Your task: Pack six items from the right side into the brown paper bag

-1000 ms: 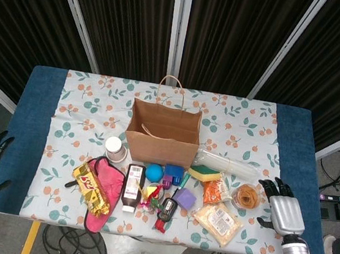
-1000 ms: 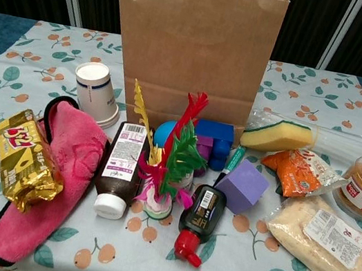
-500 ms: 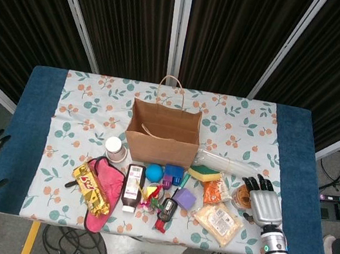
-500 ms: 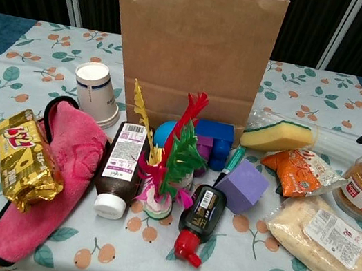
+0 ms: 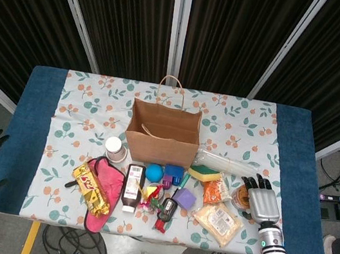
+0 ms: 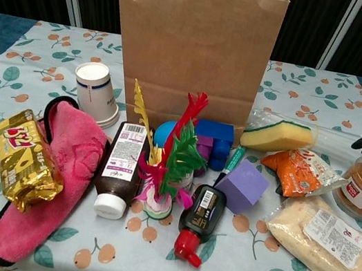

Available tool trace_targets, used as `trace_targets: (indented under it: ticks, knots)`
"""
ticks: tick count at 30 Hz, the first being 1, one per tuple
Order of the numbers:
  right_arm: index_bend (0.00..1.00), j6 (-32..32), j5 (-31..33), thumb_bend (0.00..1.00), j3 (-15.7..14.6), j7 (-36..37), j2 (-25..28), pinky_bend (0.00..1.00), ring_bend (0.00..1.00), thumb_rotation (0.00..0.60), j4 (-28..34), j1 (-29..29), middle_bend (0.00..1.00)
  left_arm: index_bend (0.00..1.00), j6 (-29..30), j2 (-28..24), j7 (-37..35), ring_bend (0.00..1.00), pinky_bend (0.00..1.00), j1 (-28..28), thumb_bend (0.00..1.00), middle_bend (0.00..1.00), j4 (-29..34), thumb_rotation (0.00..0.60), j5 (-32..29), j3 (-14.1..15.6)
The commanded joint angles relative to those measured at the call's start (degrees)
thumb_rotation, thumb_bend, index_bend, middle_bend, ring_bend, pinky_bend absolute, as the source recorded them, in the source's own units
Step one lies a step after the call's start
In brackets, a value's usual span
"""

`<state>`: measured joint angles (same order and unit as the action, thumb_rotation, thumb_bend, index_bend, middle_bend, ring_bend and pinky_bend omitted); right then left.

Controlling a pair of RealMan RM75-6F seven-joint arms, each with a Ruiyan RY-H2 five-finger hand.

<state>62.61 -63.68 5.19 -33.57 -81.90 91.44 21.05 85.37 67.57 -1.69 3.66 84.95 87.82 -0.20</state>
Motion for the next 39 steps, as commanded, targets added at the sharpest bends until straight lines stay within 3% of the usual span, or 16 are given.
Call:
trace_targets:
  ticks: [1, 9, 18, 27, 31, 34, 39]
  knots:
    - [0.16, -0.10, 0.22, 0.00, -0.14, 0.04, -0.34, 0.13, 0.06, 0.600, -0.23, 0.33, 0.22, 0.09, -0.69, 0.25, -0.76, 0.03, 0.15, -0.02, 0.00, 0.13, -0.71, 0.600, -0.51, 0.18]
    - [0.37, 2.04, -1.74, 0.09, -0.53, 2.84, -0.93, 0.27, 0.22, 0.600, -1.25, -0.05, 0.36, 0.09, -0.53, 0.49, -0.97, 0.03, 0.15, 0.01, 0.00, 0.13, -1.26, 0.600, -0.28, 0.16]
    - [0.43, 4.39, -3.01, 0.13, -0.82, 4.50, 1.08, 0.32, 0.27, 0.600, 0.18, -0.93, 0.41, 0.09, -0.49, 0.32, -0.39, 0.03, 0.15, 0.04, 0.00, 0.13, -0.65, 0.600, -0.01, 0.31]
    - [0.45, 16.25, -12.42, 0.15, -0.09, 4.18, 11.61, 0.33, 0.28, 0.600, 13.77, -4.37, 0.42, 0.09, -0.46, 0.10, -0.17, 0.03, 0.15, 0.26, 0.00, 0.13, 0.19, 0.600, 0.16, 0.15]
    - [0.45, 20.69, -16.39, 0.16, 2.76, 1.83, 18.51, 0.33, 0.28, 0.600, 24.03, -4.57, 0.43, 0.09, -0.27, 0.00, 0.02, 0.03, 0.15, 0.30, 0.00, 0.13, 0.56, 0.600, 0.61, 0.28]
    - [0.45, 21.71, -16.85, 0.16, 6.63, -1.56, 22.65, 0.33, 0.28, 0.600, 31.92, -2.96, 0.43, 0.09, -0.31, -0.02, 0.14, 0.03, 0.15, 0.34, 0.00, 0.13, 0.72, 0.600, 0.75, 0.36]
    - [0.45, 19.03, -12.95, 0.16, 14.67, -9.89, 23.68, 0.33, 0.28, 0.600, 41.29, 4.43, 0.45, 0.09, -0.45, -0.39, 0.50, 0.03, 0.15, 0.50, 0.00, 0.13, 1.05, 0.600, 0.39, 0.10]
